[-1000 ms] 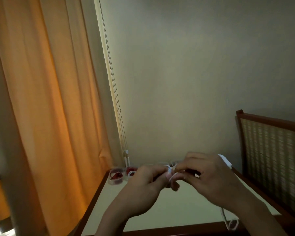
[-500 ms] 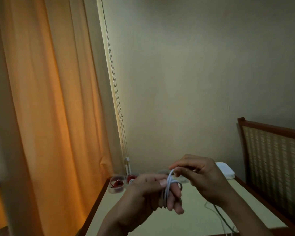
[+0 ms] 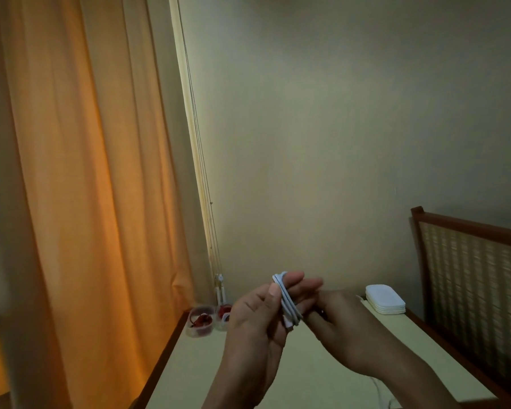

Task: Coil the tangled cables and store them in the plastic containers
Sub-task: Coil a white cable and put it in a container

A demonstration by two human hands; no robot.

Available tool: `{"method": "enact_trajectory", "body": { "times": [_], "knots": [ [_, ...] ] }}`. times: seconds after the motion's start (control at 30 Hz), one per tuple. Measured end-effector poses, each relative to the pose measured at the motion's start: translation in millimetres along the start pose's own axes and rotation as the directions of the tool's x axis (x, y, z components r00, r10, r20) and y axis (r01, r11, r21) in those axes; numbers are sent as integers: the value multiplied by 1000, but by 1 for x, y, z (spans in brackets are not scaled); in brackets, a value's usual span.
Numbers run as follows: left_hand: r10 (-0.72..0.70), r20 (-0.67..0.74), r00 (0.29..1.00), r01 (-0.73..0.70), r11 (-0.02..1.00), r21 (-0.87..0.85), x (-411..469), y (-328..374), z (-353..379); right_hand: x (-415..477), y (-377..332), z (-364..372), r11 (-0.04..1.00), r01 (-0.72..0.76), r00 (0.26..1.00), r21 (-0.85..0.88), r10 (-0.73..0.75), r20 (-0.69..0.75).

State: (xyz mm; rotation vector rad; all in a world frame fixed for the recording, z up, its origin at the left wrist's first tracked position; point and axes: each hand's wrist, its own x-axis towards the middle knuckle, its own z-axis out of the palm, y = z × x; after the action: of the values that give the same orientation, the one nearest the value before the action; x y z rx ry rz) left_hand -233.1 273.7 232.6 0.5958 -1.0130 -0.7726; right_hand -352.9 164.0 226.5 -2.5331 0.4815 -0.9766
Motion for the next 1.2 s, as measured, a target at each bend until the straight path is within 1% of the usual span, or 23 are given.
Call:
{"method": "enact_trajectory", "body": {
  "times": [0.07, 0.13, 0.17, 0.2, 0.23, 0.27, 0.3, 0.33, 0.4, 0.47, 0.5, 0.53, 0.57, 0.63, 0.67, 0.73, 0.8, 0.9, 1.03, 1.2],
  "knots": [
    [78, -54, 995, -69, 987, 147, 3, 1, -3, -3, -3, -2, 1000, 31, 997, 4, -31, 67],
    [138, -51, 989, -115, 941, 318, 6, 2, -5, -8, -3, -2, 997, 57, 997, -59, -53, 63],
    [178, -31, 984, -145, 881, 450, 6, -1, -7, -10, -3, -2, 994, 56, 997, -95, -51, 54],
    [237, -9, 971, -182, 771, 610, 6, -3, -9, -13, -4, -3, 992, 47, 998, -118, -40, 57],
    [289, 27, 957, -213, 637, 741, 7, -4, -12, -14, -5, -5, 990, 38, 998, -138, -31, 58],
    [323, 57, 945, -228, 522, 822, 8, -5, -16, -15, -7, -8, 985, 44, 998, -170, -35, 54],
    [329, 71, 942, -225, 461, 858, 9, -4, -20, -15, -9, -10, 975, 71, 997, -209, -64, 40],
    [298, 83, 951, -212, 431, 877, 11, -3, -24, -15, -10, -12, 962, 110, 994, -250, -107, 26],
    [158, 134, 978, -185, 375, 908, 15, -2, -33, -13, -10, -16, 933, 199, 977, -301, -214, -16],
    [11, 178, 984, -173, 309, 935, 16, -3, -40, -11, -7, -22, 917, 267, 952, -296, -300, -69],
    [-55, 186, 981, -161, 307, 938, 16, -3, -41, -10, -6, -25, 915, 290, 938, -280, -330, -108],
    [-120, 186, 975, -136, 338, 931, 14, -2, -41, -9, -6, -28, 913, 307, 924, -270, -354, -144],
    [-184, 177, 967, -92, 399, 912, 12, 0, -40, -7, -7, -30, 906, 326, 910, -270, -378, -171],
    [-303, 157, 940, 38, 551, 834, 8, 5, -36, -2, -7, -32, 900, 368, 884, -235, -417, -213],
    [-344, 161, 925, 92, 615, 784, 5, 7, -35, 0, -6, -31, 907, 384, 877, -175, -417, -238],
    [-380, 189, 906, 157, 714, 683, 2, 10, -34, 6, -1, -30, 924, 381, 885, -5, -367, -286],
    [-386, 227, 894, 187, 783, 594, 1, 13, -34, 9, 5, -28, 930, 339, 905, 142, -281, -319],
    [-369, 266, 891, 200, 843, 500, 1, 15, -33, 10, 12, -19, 914, 273, 927, 301, -167, -335],
    [-296, 302, 906, 195, 926, 323, 0, 16, -29, 9, 18, -3, 908, 211, 952, 362, -106, -289],
    [-211, 222, 952, 190, 975, 112, -3, 9, -27, 4, 20, 8, 911, 146, 977, 387, -71, -202]
  ]
}}
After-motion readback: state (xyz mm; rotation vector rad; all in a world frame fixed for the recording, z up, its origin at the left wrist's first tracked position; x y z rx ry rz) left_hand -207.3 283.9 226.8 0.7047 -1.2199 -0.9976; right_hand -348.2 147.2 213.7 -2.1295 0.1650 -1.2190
